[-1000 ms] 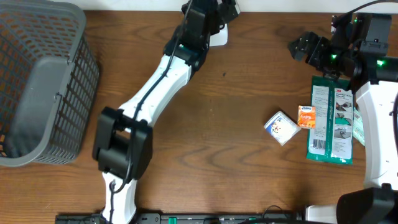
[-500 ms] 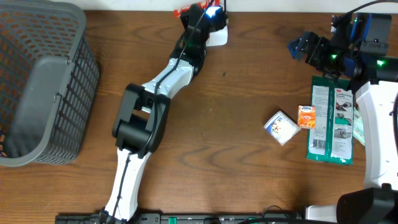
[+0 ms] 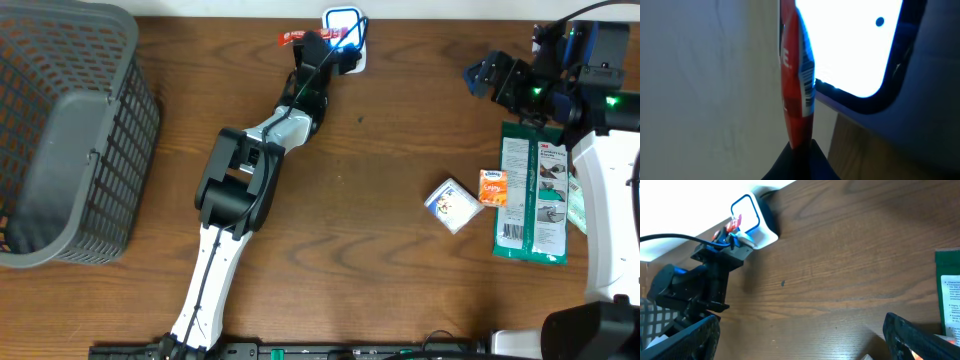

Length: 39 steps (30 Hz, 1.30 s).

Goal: Scan the item barcode
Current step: 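Hold the red tube barcode in front of the white scanner with left gripper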

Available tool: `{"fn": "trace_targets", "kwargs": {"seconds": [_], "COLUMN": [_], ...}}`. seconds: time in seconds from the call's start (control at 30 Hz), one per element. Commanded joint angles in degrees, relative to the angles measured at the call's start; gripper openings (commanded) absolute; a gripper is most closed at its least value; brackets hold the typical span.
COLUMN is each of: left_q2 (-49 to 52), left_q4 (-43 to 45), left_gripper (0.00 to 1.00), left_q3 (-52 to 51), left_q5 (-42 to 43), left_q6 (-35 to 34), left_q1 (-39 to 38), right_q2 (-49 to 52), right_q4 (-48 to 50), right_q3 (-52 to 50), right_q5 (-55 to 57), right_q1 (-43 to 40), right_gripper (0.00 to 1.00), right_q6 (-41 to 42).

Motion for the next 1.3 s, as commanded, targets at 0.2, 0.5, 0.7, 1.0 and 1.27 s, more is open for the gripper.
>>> {"fn": "trace_targets", "kwargs": {"seconds": [0.2, 0.5, 0.7, 1.0, 1.27], "left_q2": [0.5, 0.5, 0.5, 0.5, 0.5], "left_q4": [-8.4, -6.3, -2.8, -0.1, -0.1], "left_gripper": [0.07, 0.07, 0.07, 0.08, 0.07], "left_q3": [0.9, 0.9, 0.9, 0.9, 0.9], "left_q5": [3.1, 3.1, 3.3, 5.6, 6.1], "left_q6": [1.1, 1.1, 1.1, 1.5, 1.5], "left_q1": [0.2, 0.2, 0.2, 0.2, 0.1], "right_q2": [-0.5, -0.5, -0.5, -0.5, -0.5], "right_q4": [0.0, 0.0, 0.0, 0.0, 0.0], "right_q3": [0.1, 0.1, 0.1, 0.1, 0.1], "right_q5": [0.2, 0.2, 0.2, 0.2, 0.2], "right_q1": [-0.1, -0.1, -0.1, -0.1, -0.1], "right_gripper": [0.99, 0.99, 0.99, 0.99, 0.99], "right_q6": [-0.9, -0.9, -0.9, -0.9, -0.9]}}
